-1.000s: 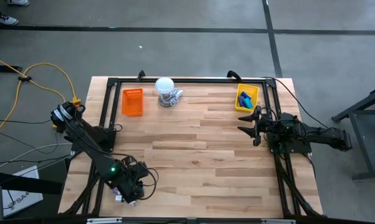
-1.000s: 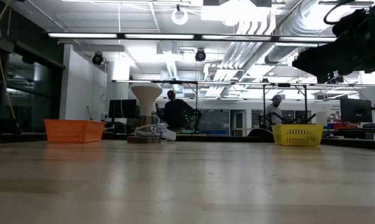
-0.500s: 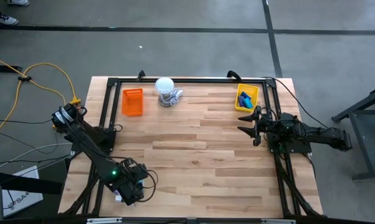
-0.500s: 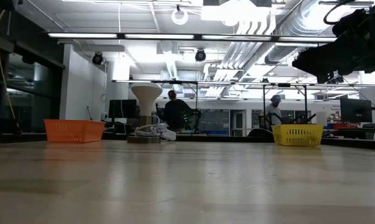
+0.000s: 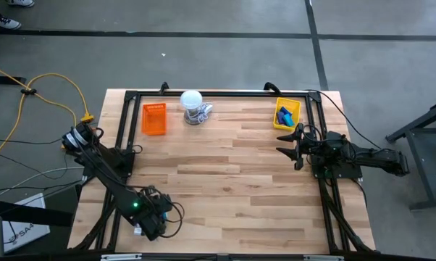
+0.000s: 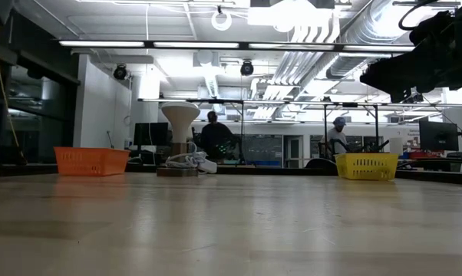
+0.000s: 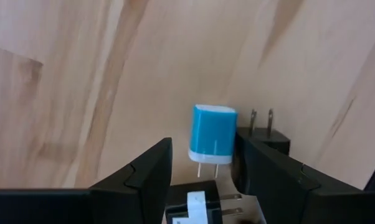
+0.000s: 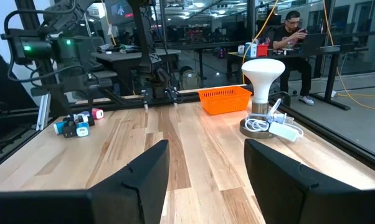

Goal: Pick & Place Office items
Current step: Put the top light blue charger adapter into the orange basket

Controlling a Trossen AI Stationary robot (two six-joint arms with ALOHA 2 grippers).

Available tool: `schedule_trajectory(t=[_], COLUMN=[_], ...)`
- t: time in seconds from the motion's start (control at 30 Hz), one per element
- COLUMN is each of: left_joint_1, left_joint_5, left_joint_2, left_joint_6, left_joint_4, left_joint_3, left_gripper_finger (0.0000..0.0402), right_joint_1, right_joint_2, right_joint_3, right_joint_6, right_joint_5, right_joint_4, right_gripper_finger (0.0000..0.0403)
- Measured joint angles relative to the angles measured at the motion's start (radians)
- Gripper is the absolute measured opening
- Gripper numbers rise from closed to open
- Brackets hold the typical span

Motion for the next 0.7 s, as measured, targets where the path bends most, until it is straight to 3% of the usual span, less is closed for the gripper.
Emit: schedule_trajectory(t=[0.7], left_joint_1=[0.0], left_joint_5=[0.034], left_joint_2=[0.049], left_joint_6=[0.007], left_joint_4=[0.005], left_joint_3=[0.0], left_gripper_finger=[0.0194], right_joint_1=[0.0], right_joint_2=[0.0], right_joint_3=[0.0], right_joint_6=[0.0], right_joint_5=[0.0], right_joint_4=[0.0], right_gripper_finger=[0.0195])
